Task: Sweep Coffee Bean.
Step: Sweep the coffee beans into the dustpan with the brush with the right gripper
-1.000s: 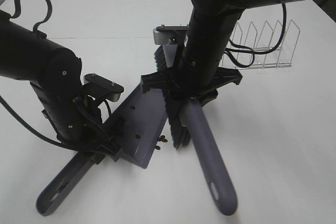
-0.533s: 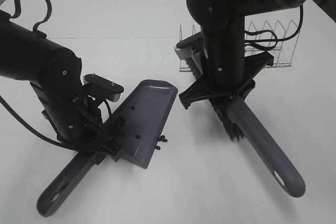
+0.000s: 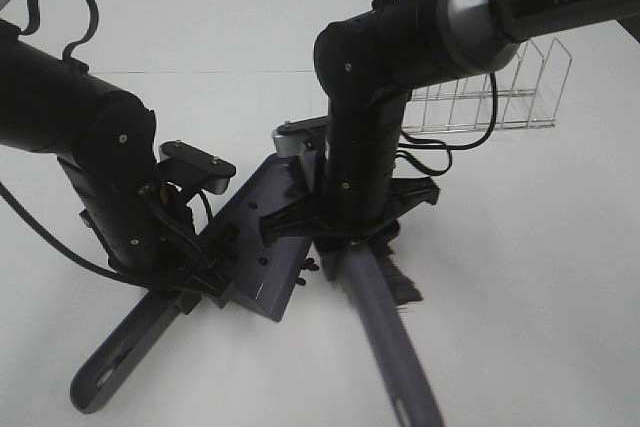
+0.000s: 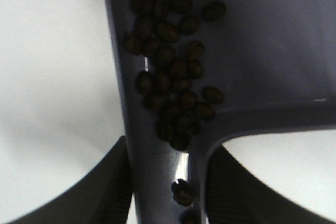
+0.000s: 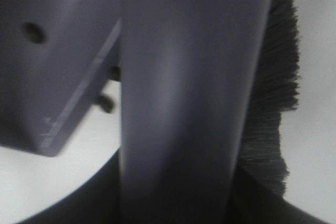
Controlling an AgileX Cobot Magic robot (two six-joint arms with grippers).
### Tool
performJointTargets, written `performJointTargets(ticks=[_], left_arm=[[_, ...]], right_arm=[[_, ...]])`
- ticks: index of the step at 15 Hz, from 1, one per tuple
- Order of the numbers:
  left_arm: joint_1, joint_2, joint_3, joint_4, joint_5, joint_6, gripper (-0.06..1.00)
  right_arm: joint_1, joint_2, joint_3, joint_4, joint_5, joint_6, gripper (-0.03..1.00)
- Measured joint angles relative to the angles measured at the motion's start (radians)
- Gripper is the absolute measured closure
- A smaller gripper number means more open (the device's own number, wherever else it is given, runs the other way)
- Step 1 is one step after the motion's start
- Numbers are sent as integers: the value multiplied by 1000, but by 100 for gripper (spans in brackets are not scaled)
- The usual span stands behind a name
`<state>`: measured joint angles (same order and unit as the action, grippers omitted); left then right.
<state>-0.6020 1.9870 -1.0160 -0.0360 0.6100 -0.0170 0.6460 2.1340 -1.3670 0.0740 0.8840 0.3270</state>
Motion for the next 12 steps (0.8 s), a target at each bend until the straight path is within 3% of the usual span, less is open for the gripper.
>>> performJointTargets(ticks=[3, 6, 7, 12], left_arm=[[0, 0, 0, 0, 0, 6, 61], [0, 0, 0, 0, 0, 17, 61], [0, 0, 0, -1, 0, 17, 61], [-1, 0, 0, 2, 0, 17, 61]], right_arm=[[7, 3, -5, 295, -96, -142, 68], [7, 3, -76, 367, -89, -216, 68], [7, 3, -113, 349, -74, -220, 68], [8, 13, -271, 8, 111, -105, 68]])
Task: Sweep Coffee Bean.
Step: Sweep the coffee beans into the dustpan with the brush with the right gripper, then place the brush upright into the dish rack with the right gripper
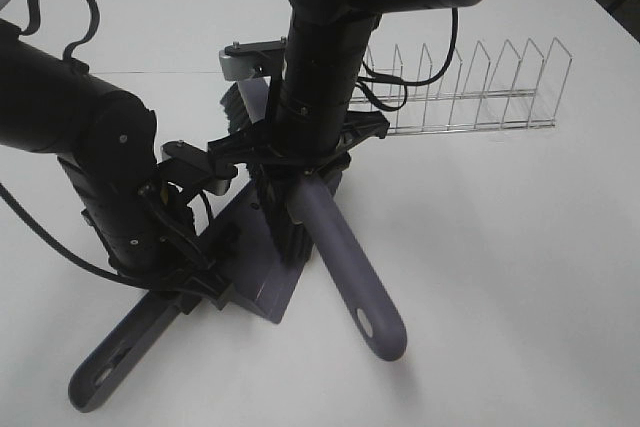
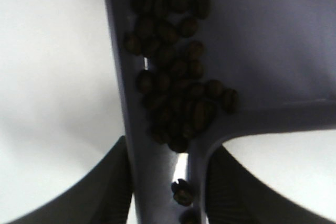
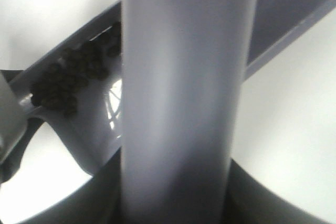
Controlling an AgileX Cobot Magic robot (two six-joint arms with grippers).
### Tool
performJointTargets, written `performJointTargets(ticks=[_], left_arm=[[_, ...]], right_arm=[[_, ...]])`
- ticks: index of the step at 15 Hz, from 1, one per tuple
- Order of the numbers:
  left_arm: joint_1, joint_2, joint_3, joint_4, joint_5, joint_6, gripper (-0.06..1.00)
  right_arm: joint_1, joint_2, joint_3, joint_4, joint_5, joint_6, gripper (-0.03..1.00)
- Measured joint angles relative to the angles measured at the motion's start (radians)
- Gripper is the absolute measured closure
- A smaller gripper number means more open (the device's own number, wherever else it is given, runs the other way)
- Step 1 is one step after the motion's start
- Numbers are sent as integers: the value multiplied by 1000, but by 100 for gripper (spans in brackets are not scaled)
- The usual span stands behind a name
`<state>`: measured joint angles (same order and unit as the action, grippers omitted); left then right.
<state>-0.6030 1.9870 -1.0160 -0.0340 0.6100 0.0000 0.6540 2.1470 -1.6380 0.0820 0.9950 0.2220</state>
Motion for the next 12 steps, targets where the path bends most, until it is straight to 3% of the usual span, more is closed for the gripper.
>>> performJointTargets(ticks=[6, 9, 12], left_arm=[[0, 0, 0, 0, 0, 0, 61], [0, 0, 0, -1, 0, 0, 61], [0, 0, 0, -1, 0, -14, 61]], right_arm=[[-1, -5, -105, -135, 223, -2, 68], [-29, -38, -105, -118, 224, -19, 68], [-125, -114, -97, -20, 223, -57, 68]])
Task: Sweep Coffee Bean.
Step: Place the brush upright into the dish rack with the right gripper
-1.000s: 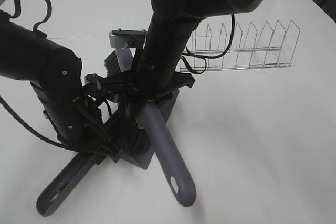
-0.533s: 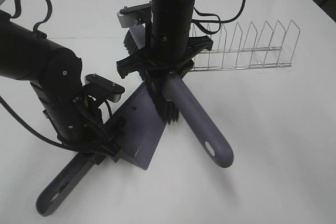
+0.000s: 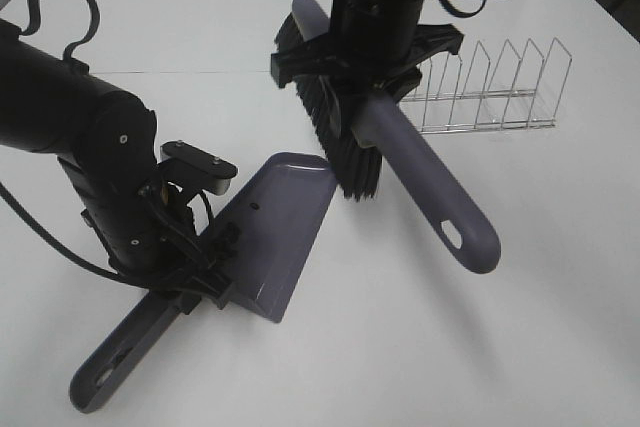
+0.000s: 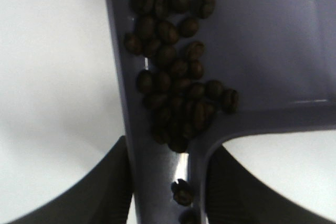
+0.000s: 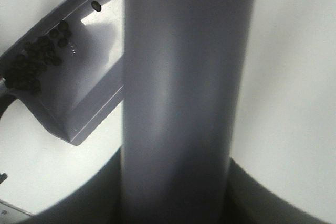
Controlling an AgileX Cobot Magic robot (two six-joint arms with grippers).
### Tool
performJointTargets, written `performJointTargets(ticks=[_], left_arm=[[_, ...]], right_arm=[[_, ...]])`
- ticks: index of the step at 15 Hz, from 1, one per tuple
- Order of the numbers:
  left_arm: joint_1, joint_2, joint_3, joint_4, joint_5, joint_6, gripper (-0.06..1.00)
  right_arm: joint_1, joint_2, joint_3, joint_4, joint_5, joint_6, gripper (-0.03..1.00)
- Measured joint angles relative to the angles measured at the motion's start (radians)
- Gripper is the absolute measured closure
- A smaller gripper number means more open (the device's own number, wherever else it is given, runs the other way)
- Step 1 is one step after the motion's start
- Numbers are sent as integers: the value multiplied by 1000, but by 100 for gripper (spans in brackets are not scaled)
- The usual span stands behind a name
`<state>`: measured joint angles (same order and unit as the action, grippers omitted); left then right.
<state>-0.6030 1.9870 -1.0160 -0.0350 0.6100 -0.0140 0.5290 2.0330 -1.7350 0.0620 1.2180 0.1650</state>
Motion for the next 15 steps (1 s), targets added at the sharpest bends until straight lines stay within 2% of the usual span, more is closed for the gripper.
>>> performJointTargets(ticks=[2, 7, 10, 11, 15], left_arm=[[0, 0, 0, 0, 0, -7, 61], [0, 1, 0, -14, 0, -19, 61], [0, 1, 0, -19, 0, -22, 61], [0, 1, 0, -19, 1, -30, 61], [-1, 1, 0, -19, 7, -32, 61]], right_arm=[[-73, -58, 55, 65, 1, -45, 68], [-255, -179, 318, 68, 5, -94, 68], [-357, -183, 424, 29, 6, -99, 68], [-384, -176, 431, -43, 5, -115, 68], [-387, -65, 431, -50, -2, -153, 68]])
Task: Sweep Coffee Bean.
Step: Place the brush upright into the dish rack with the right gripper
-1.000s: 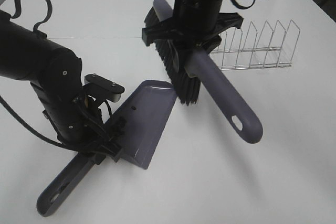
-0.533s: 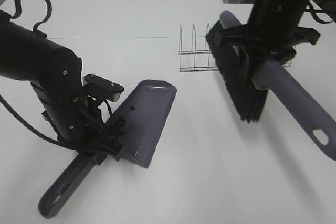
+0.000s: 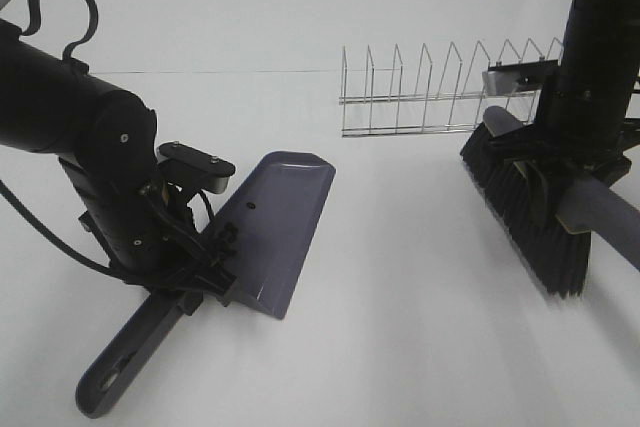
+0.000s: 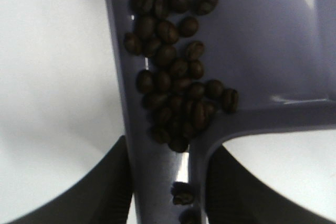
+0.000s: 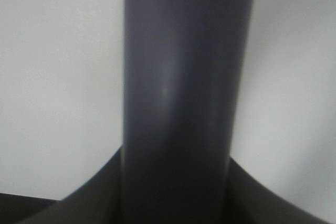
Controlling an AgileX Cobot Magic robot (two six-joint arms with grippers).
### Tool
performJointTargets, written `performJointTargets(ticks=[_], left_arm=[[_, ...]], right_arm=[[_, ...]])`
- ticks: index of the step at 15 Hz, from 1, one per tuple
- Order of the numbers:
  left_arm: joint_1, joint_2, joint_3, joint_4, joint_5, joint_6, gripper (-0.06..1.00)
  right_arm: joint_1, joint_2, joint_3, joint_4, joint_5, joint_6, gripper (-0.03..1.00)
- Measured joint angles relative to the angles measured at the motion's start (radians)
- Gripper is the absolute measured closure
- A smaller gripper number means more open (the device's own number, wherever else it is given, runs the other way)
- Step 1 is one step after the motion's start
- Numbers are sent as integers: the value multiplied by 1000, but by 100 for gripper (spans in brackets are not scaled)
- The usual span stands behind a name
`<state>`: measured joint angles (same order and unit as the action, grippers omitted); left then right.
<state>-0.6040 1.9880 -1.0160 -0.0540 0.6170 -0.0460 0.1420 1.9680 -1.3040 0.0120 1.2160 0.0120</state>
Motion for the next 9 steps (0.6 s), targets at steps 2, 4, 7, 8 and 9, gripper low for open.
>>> performJointTargets(ticks=[2, 4, 7, 8, 9], left_arm=[[0, 0, 0, 0, 1, -1, 61], [0, 0, 0, 0, 1, -1, 61], [0, 0, 0, -1, 2, -2, 61], [0, 0, 0, -1, 2, -2, 61], [0, 0, 0, -1, 2, -2, 61]], right_arm=[[0, 44, -13, 0, -5, -1, 68], [0, 99, -72, 0, -13, -1, 68], [0, 165, -192, 0, -12, -1, 68], [0, 188, -235, -1, -4, -1, 68], [0, 210, -274, -2, 0, 0, 68]])
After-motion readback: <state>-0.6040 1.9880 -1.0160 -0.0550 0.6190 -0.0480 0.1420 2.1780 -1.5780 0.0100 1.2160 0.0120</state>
